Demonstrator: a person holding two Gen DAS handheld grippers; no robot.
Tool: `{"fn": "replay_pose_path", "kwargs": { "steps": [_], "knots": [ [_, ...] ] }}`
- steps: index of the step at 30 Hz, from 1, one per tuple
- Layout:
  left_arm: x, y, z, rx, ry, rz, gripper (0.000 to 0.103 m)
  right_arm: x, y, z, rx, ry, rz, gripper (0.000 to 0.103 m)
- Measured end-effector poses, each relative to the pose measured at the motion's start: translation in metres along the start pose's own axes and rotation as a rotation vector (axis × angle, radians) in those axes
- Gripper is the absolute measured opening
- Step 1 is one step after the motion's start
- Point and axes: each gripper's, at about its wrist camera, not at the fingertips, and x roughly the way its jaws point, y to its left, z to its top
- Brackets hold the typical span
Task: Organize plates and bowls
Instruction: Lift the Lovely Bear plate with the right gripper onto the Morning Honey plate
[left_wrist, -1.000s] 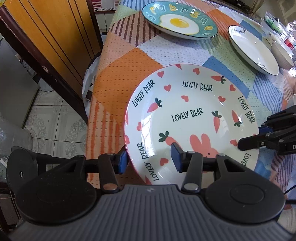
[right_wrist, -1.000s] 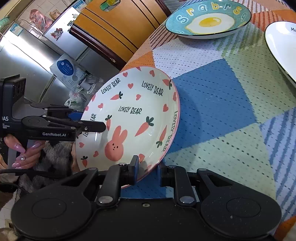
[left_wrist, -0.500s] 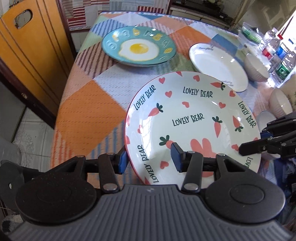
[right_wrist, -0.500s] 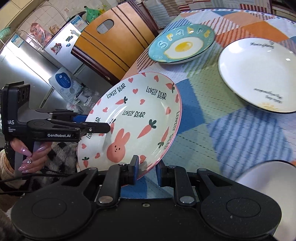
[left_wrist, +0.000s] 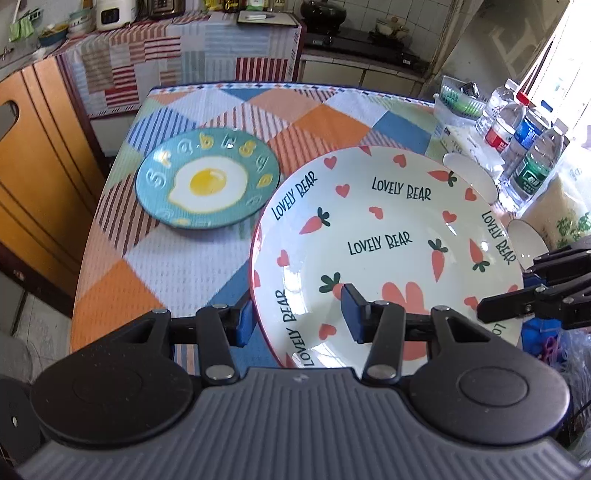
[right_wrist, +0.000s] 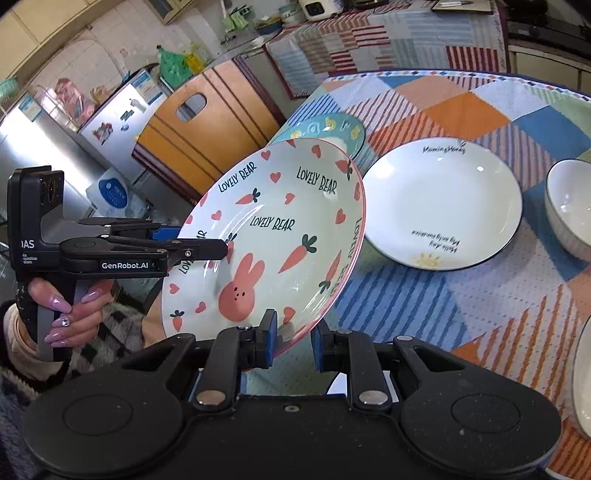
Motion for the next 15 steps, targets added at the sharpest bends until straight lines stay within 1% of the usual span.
{"fn": "replay_pose_path", "kwargs": {
  "steps": [2, 15],
  "knots": [
    [0.006, -0.002, 0.008, 0.011, -0.009, -0.003, 0.046, -0.001, -0.006, 0.007, 0.019, -0.011, -0.003, 0.024],
    [0.051, -0.004, 0.06, 0.019, -0.002, -0.025, 0.046, 0.003, -0.041, 0.04, 0.057, -0.048, -0.045, 0.024]
  ]
}}
